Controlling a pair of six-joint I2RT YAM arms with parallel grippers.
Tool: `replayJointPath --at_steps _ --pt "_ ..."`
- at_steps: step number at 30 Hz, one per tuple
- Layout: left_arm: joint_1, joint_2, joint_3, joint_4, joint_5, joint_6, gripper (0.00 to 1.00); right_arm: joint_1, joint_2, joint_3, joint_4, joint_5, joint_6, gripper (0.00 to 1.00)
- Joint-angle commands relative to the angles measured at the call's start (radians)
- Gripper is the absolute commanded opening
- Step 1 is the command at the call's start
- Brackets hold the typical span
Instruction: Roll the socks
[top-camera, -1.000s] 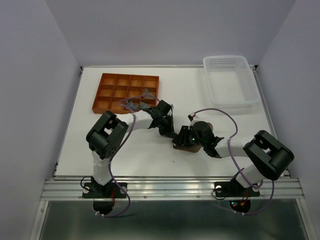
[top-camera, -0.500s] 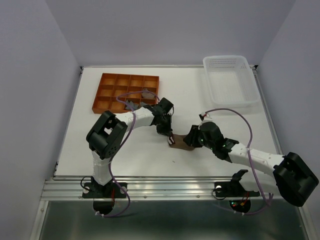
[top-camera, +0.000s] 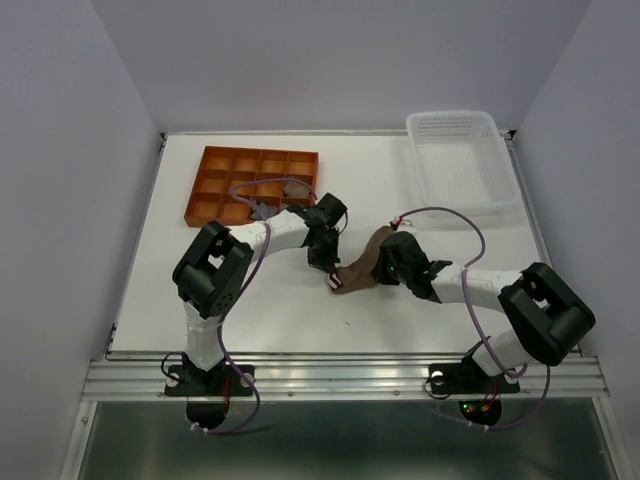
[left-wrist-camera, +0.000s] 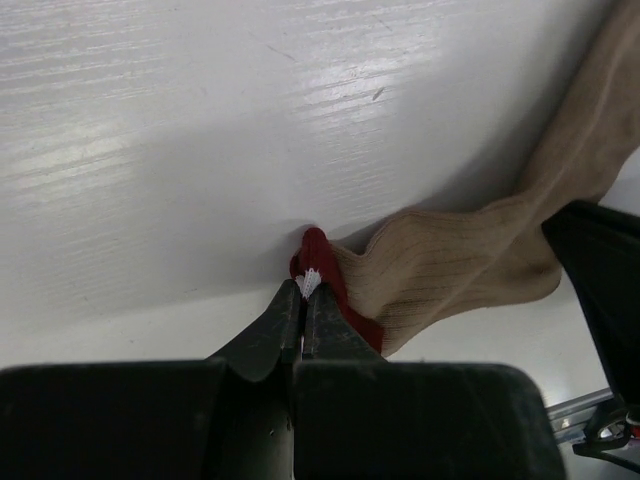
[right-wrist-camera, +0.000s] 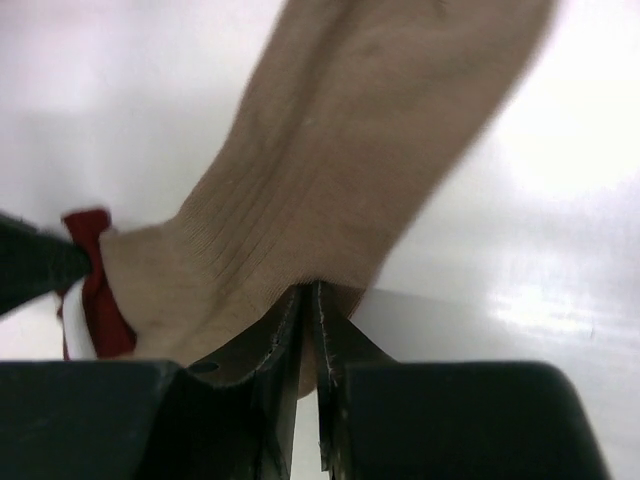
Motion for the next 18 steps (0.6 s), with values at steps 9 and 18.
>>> replayJointPath --at_steps 9,18 --pt "0.008 -0.083 0.037 -0.069 -0.051 0.008 0.00 -0.163 0.314 0.266 0.042 -0.017 -0.228 0.10" --pt "0.015 -0.135 -0.026 0.005 -0.031 -0.019 0.00 -0.163 0.385 0.337 0.056 -0.124 -0.280 0.08"
